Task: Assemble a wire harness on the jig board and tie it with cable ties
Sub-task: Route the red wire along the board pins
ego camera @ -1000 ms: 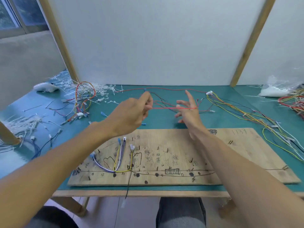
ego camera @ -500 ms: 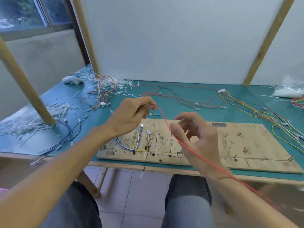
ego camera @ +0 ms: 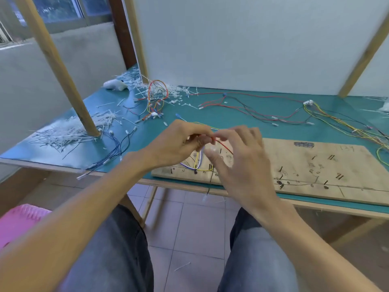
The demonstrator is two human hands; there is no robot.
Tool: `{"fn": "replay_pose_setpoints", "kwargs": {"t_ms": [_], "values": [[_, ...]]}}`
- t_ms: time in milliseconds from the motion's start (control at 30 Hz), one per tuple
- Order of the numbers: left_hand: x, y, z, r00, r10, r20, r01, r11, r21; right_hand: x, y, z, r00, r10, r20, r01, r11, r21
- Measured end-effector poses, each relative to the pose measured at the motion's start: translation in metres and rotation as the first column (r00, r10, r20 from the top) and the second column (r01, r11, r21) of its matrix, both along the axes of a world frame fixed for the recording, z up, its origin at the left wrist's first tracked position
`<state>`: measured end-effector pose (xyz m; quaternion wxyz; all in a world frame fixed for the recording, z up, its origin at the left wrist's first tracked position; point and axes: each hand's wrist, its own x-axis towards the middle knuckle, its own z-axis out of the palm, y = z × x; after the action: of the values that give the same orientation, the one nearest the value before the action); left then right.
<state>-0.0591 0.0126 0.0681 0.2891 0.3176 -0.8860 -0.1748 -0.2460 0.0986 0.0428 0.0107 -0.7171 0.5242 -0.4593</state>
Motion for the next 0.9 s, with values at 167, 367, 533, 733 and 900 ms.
{"fn": "replay_pose_setpoints", "kwargs": {"t_ms": [167,367,533,733,900], "values": [[0.023,0.002,-0.001,0.999,0.021,0.044,-0.022,1.0,0.016,0.007,-0.025,-0.035,0.979,0.127,0.159,-0.156,0.97,0.185],[0.078,-0.015,-0.007,0.961,0.23,0.154,-0.242,0.968,0.069,0.0,-0.028,-0.049,0.991,0.086,-0.106,-0.076,0.993,0.087],[0.097,-0.026,-0.026,0.922,0.362,0.14,-0.379,0.916,0.128,-0.005,-0.031,-0.061,0.982,0.021,-0.187,-0.009,0.998,0.066],[0.101,-0.026,-0.046,0.915,0.363,0.174,-0.39,0.908,0.154,-0.01,-0.031,-0.073,0.983,0.063,-0.175,-0.06,0.998,0.025],[0.101,-0.025,-0.054,0.92,0.369,0.131,-0.386,0.91,0.148,-0.015,-0.029,-0.078,0.977,0.121,-0.178,-0.125,0.992,-0.013]]}}
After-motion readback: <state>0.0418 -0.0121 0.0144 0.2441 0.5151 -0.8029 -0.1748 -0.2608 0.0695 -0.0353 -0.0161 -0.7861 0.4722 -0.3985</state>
